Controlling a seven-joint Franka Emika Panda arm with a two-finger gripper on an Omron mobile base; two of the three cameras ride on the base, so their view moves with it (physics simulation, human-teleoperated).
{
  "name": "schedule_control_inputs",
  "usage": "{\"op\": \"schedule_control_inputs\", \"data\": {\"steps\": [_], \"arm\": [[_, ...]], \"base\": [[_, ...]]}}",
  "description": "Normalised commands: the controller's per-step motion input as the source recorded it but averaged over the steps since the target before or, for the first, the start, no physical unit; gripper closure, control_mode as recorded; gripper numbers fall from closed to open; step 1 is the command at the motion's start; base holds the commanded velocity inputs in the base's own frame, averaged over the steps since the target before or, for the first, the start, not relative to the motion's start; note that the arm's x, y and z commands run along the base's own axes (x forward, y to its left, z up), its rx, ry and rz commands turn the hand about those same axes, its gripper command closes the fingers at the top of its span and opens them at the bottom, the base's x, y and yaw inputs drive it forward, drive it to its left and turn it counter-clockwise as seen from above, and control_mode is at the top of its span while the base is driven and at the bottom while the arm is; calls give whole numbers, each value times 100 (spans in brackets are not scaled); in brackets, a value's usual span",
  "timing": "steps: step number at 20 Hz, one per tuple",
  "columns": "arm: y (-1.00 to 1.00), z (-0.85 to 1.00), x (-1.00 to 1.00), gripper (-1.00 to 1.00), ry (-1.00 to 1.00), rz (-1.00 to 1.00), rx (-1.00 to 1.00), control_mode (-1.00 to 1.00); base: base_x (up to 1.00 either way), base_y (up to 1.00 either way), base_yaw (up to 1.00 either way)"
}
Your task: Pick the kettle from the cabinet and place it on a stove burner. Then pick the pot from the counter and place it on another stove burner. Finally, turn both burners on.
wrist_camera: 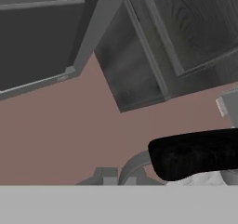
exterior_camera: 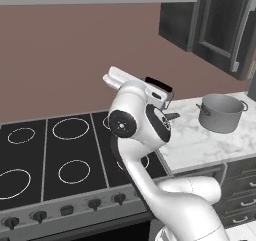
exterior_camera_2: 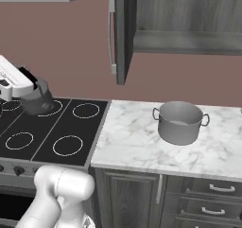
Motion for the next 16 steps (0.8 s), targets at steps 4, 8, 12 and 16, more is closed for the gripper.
{"op": "schedule_control_inputs", "data": {"steps": [4,8,12,16], "arm": [[0,-10,50,100,0,0,0,-100],[0,-24,47,100,0,0,0,-100],[0,-27,47,100,0,0,0,-100],[0,-25,46,100,0,0,0,-100]], "base": [[0,0,0],[0,0,0],[0,0,0],[0,0,0]]}}
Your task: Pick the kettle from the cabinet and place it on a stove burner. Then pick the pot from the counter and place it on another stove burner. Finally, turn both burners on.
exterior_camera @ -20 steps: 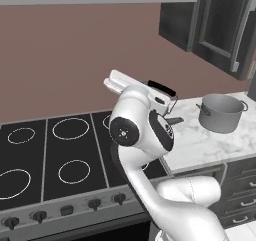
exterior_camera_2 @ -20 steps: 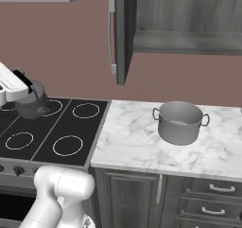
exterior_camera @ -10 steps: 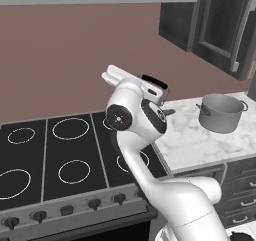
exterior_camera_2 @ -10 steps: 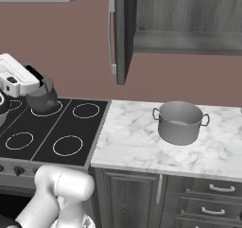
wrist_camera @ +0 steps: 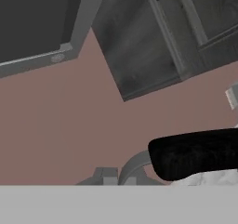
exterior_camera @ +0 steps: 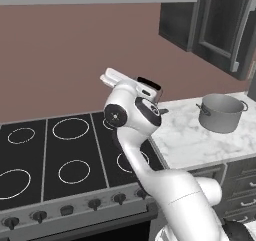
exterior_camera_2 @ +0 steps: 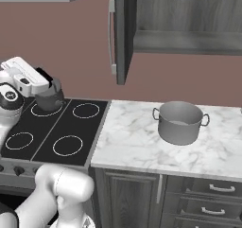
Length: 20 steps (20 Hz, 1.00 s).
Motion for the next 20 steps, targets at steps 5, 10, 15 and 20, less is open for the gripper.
{"op": "schedule_control_inputs", "data": {"steps": [5,10,15,20], "arm": [[0,-27,45,100,0,0,0,-100],[0,-28,43,100,1,0,0,-100],[-2,-24,31,100,5,0,0,-100],[-1,-17,21,100,2,0,0,-100]], "base": [[0,0,0],[0,0,0],[0,0,0],[0,0,0]]}}
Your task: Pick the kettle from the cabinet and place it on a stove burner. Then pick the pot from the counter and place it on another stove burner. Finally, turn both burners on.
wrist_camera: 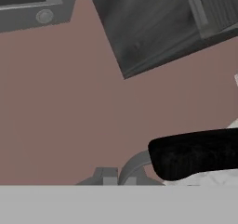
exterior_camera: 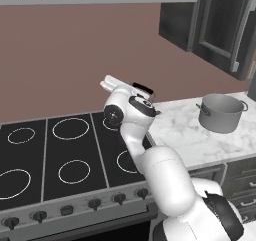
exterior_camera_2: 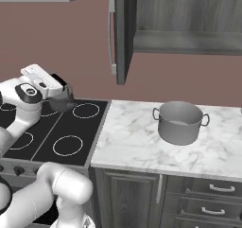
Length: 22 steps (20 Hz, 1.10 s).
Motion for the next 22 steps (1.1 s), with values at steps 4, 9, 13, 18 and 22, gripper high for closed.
{"op": "schedule_control_inputs", "data": {"steps": [4,9,13,18,22], "arm": [[0,-15,29,100,0,0,-5,-100],[0,-23,27,100,2,0,-7,-100],[0,-29,21,100,1,0,-4,-100],[0,-26,21,100,0,0,-1,-100],[0,-18,8,100,0,0,0,-100]], "base": [[0,0,0],[0,0,0],[0,0,0],[0,0,0],[0,0,0]]}}
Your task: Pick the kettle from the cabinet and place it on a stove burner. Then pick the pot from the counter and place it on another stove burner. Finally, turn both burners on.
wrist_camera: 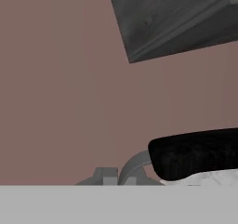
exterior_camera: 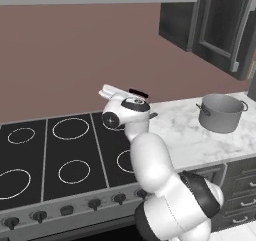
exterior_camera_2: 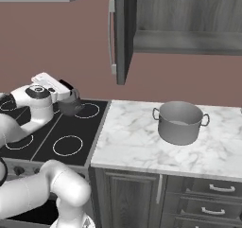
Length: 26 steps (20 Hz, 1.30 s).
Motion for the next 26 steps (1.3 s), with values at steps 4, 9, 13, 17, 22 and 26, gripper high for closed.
{"op": "schedule_control_inputs", "data": {"steps": [4,9,13,17,22,26], "arm": [[0,-18,25,100,0,0,0,-100],[0,-11,33,100,0,0,0,-100],[0,-25,30,100,0,0,-1,-100],[0,-23,30,100,0,0,-2,-100],[0,-29,27,100,0,0,-1,-100],[0,-37,8,100,0,0,-3,-100]], "base": [[0,0,0],[0,0,0],[0,0,0],[0,0,0],[0,0,0],[0,0,0]]}}
